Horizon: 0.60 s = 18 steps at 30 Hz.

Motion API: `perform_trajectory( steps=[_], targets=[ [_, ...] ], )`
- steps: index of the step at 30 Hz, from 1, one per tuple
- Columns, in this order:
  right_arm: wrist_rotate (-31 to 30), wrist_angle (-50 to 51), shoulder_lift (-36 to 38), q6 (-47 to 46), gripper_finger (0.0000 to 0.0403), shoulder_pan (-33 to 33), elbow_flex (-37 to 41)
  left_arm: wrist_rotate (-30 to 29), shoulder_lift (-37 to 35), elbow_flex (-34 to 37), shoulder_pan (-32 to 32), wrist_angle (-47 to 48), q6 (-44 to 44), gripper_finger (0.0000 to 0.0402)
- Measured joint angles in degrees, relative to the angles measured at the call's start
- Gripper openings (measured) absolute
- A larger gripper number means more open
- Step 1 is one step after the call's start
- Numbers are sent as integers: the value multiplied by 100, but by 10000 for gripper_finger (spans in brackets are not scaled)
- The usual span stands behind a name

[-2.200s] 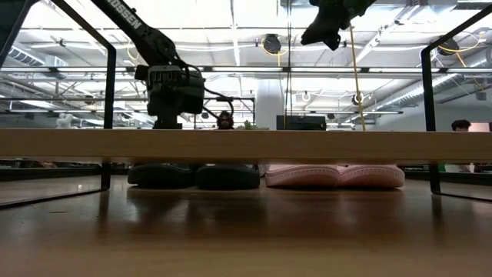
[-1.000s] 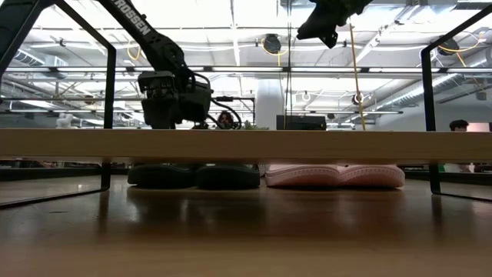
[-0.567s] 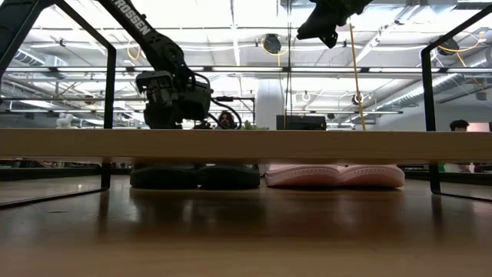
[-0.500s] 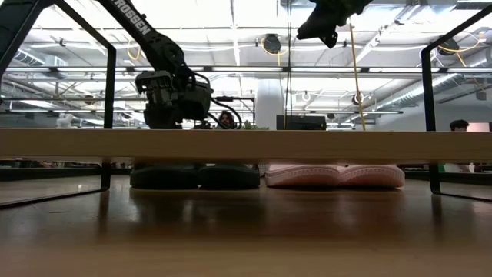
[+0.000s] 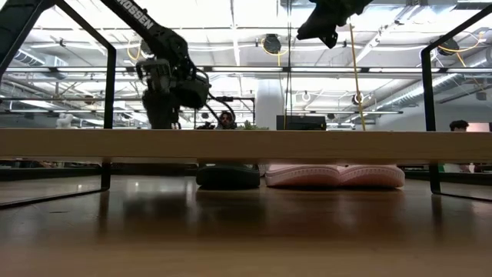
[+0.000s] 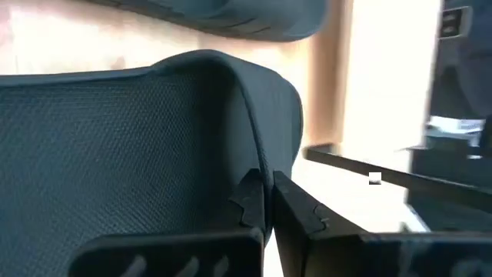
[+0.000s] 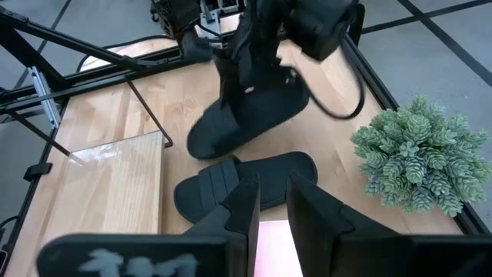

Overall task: Pick and place slides into the shelf
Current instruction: Put the left black slipper on the shelf

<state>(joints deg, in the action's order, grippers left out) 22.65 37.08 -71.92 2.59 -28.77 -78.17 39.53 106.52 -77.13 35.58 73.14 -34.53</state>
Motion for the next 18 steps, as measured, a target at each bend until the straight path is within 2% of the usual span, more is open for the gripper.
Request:
perform_trajectory(
  steps=[5, 11, 14, 18],
  targets=[
    [2, 0, 0, 0, 57, 0, 0, 48, 0, -1021, 150, 717, -157, 1],
    [7, 2, 0, -2, 57, -1, 0, 287, -47, -2048, 164, 1174, 238, 1],
    [9, 2, 0, -2, 57, 0, 0, 532, -61, -2415, -62, 1521, 517, 1],
    [9, 2, 0, -2, 57, 0, 0, 573, -61, -2688, -607, 1699, 792, 0]
  ],
)
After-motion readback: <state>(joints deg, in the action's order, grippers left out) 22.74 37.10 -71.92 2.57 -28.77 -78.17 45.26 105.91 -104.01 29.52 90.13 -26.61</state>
